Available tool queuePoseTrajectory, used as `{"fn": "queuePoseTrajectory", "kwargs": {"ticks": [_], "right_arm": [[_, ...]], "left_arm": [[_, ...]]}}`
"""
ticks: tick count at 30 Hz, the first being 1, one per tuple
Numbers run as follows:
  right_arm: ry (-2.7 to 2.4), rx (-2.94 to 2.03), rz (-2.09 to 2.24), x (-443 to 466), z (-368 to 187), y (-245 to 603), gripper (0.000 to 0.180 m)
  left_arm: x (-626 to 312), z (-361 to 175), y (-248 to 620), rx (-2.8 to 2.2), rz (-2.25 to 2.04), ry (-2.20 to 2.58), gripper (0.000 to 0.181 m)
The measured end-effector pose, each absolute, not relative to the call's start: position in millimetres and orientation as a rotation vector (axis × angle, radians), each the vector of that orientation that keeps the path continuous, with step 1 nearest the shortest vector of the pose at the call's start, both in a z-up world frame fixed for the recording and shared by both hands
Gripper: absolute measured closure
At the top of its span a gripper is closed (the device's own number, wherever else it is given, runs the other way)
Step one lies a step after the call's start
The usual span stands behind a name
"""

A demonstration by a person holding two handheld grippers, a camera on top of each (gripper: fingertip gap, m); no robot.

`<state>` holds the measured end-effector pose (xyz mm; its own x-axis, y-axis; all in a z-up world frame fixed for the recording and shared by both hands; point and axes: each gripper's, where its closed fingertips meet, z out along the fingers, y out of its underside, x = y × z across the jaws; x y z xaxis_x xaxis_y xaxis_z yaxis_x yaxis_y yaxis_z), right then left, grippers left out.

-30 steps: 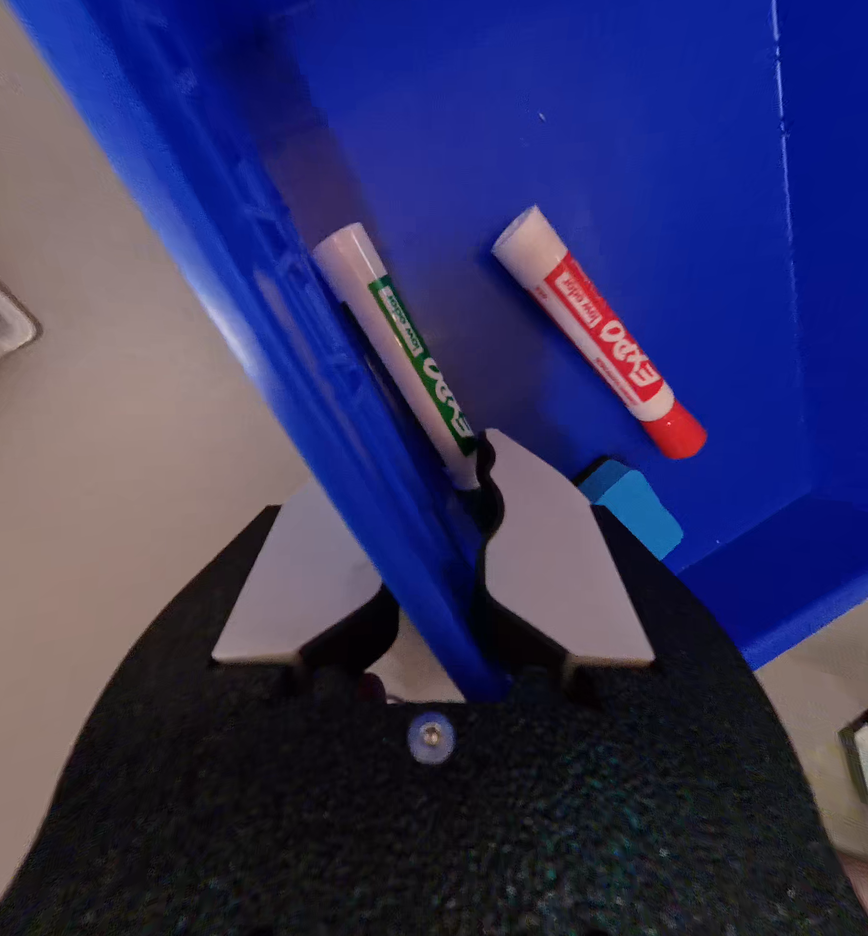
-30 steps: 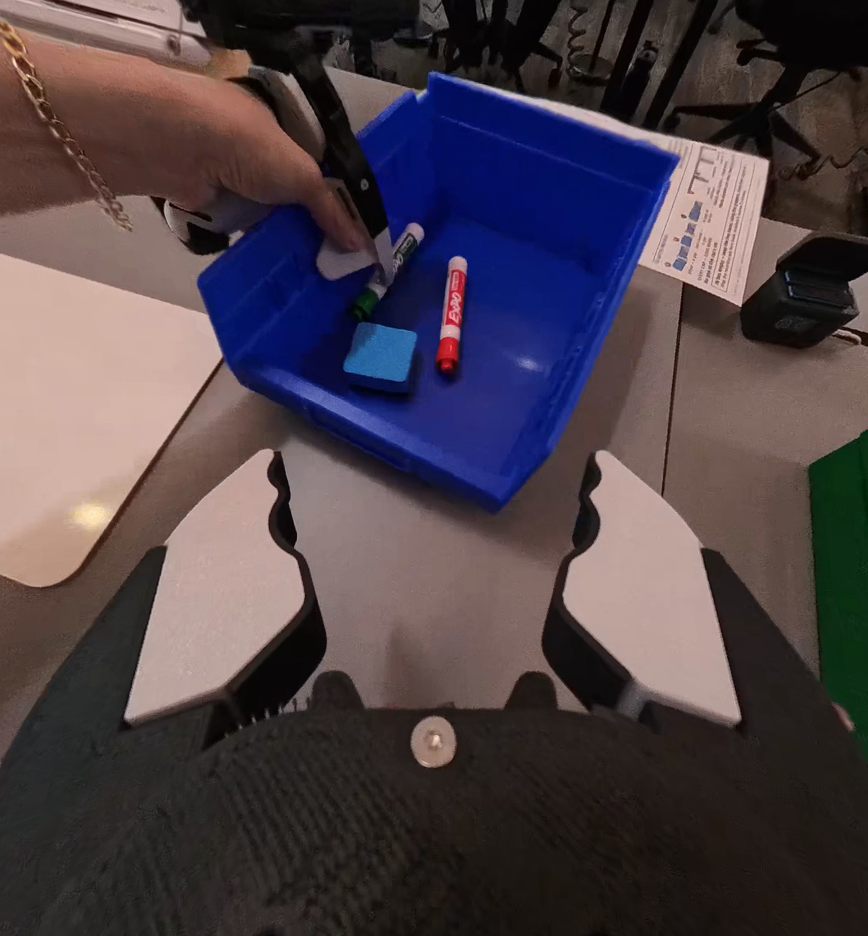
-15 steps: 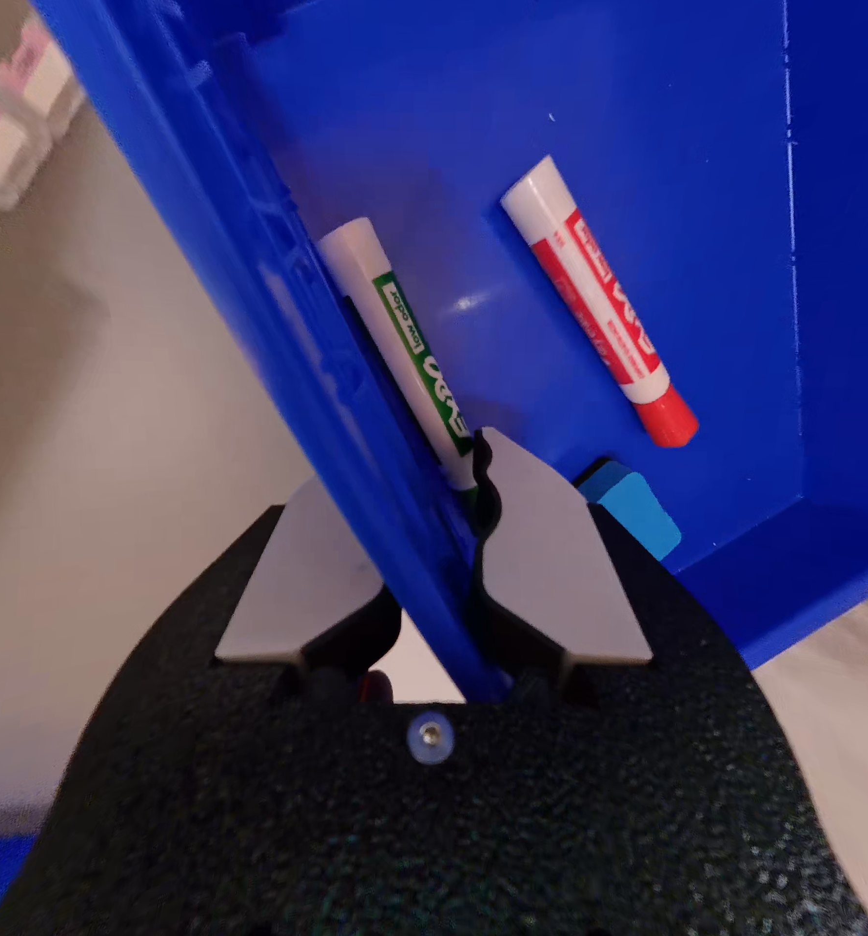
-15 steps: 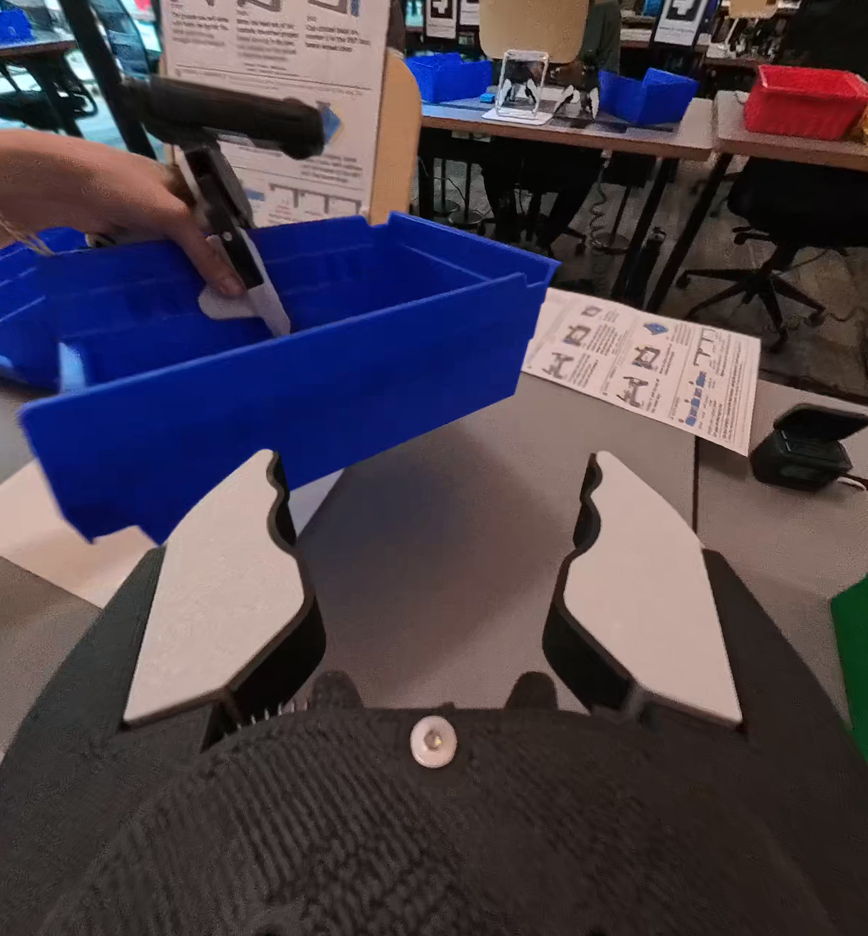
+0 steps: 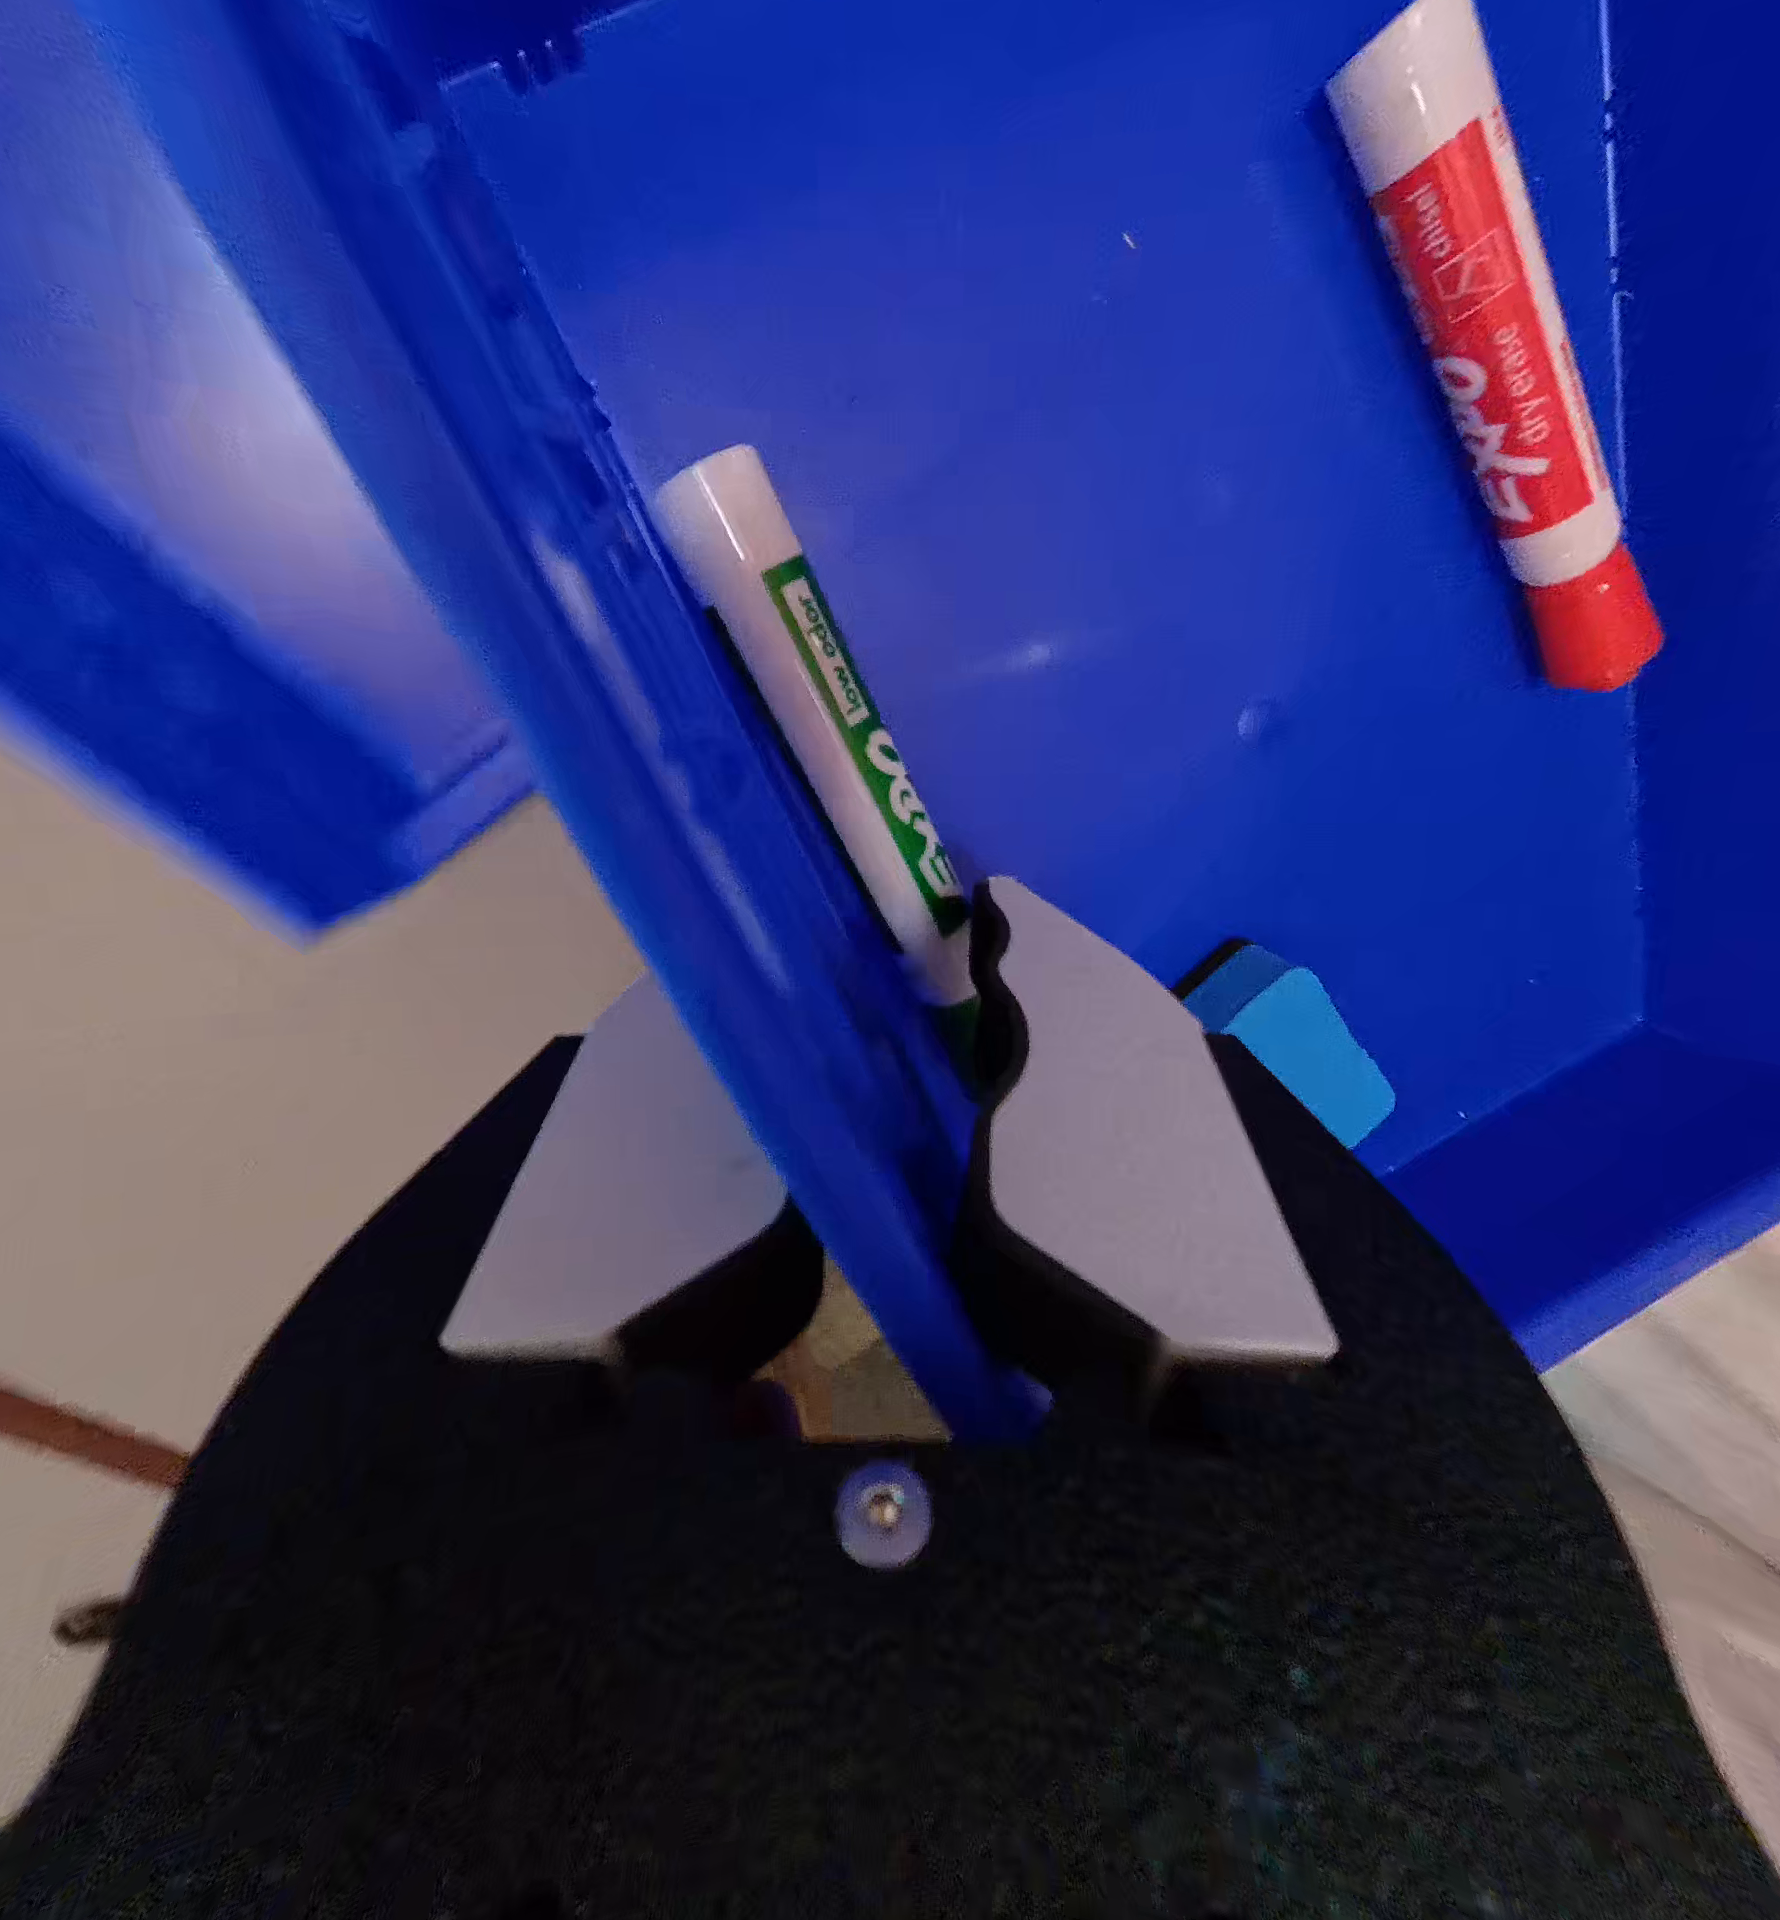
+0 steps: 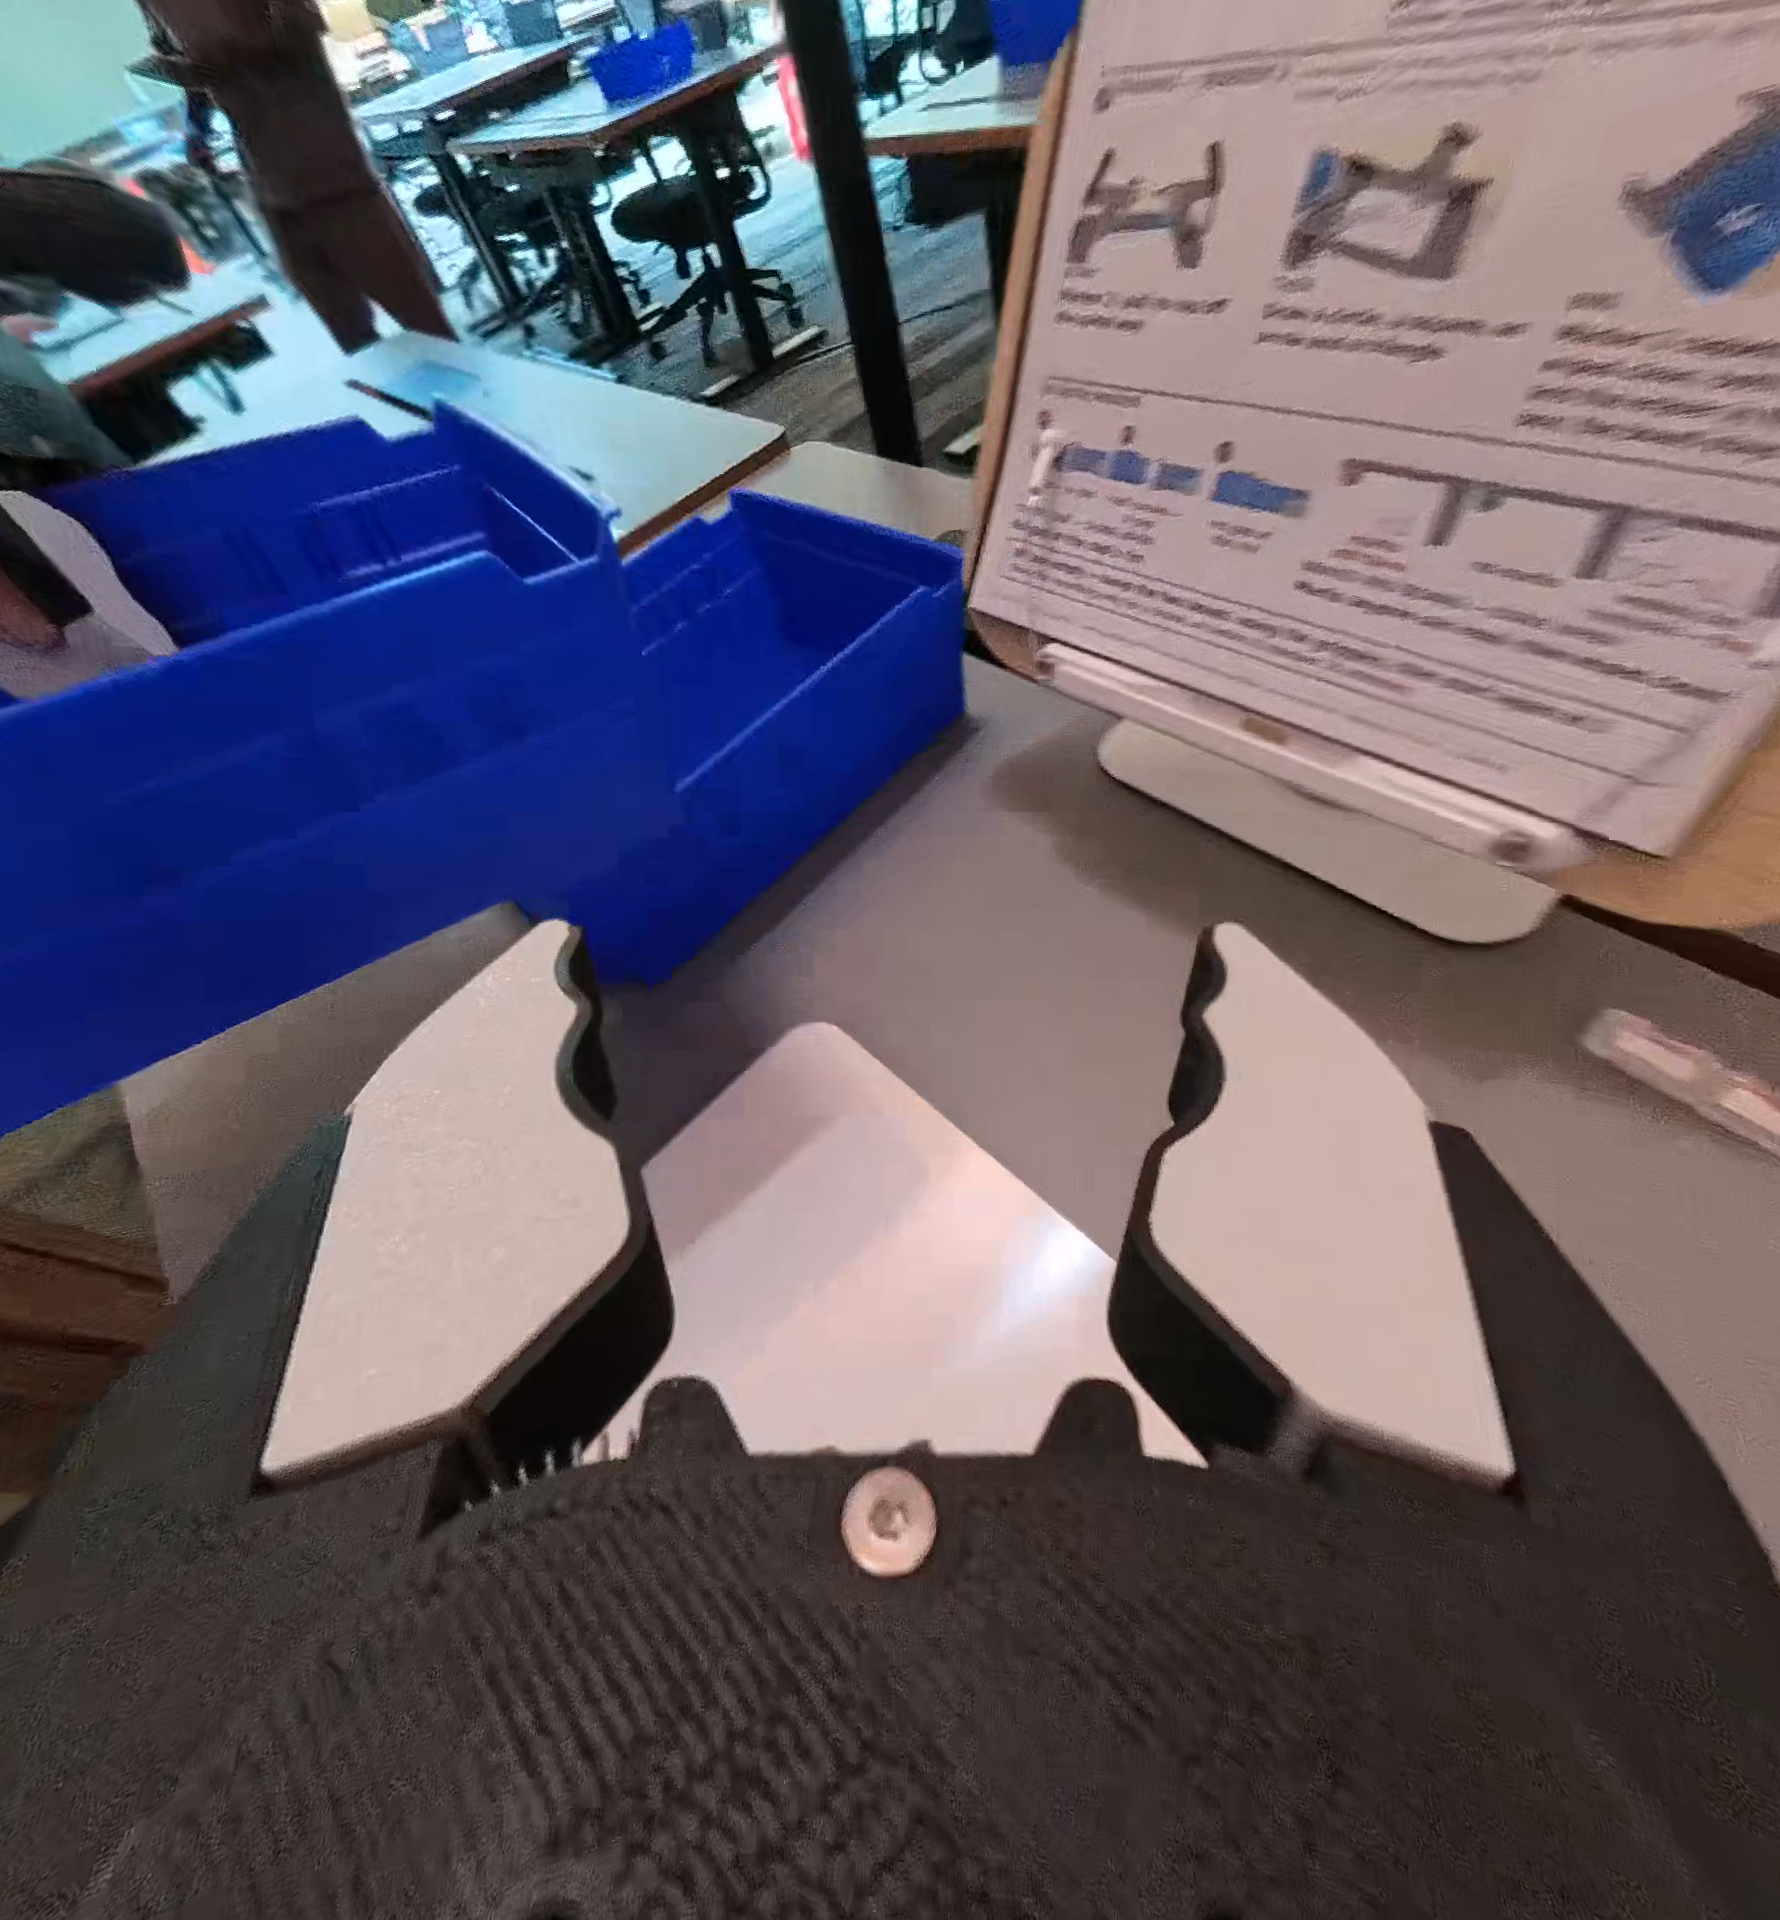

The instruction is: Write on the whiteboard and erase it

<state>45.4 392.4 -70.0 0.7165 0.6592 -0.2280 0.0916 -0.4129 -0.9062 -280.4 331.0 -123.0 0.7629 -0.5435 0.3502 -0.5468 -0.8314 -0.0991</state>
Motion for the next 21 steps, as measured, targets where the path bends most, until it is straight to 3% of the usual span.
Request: {"fn": "queuePoseTrajectory", "kwargs": {"ticks": [9, 20, 21], "right_arm": [[-0.571, -2.15, 0.778, -114, -136, 475, 0.075], [-0.622, -2.43, 0.594, -187, -221, 513, 0.082], [-0.617, -2.451, 0.674, -196, -226, 509, 0.102]], "left_arm": [[-455, -117, 302, 3.125, 0.457, -0.433, 0.152], [-512, -154, 320, 3.159, 0.521, -0.239, 0.152], [-512, -158, 322, 3.155, 0.532, -0.242, 0.152]]}}
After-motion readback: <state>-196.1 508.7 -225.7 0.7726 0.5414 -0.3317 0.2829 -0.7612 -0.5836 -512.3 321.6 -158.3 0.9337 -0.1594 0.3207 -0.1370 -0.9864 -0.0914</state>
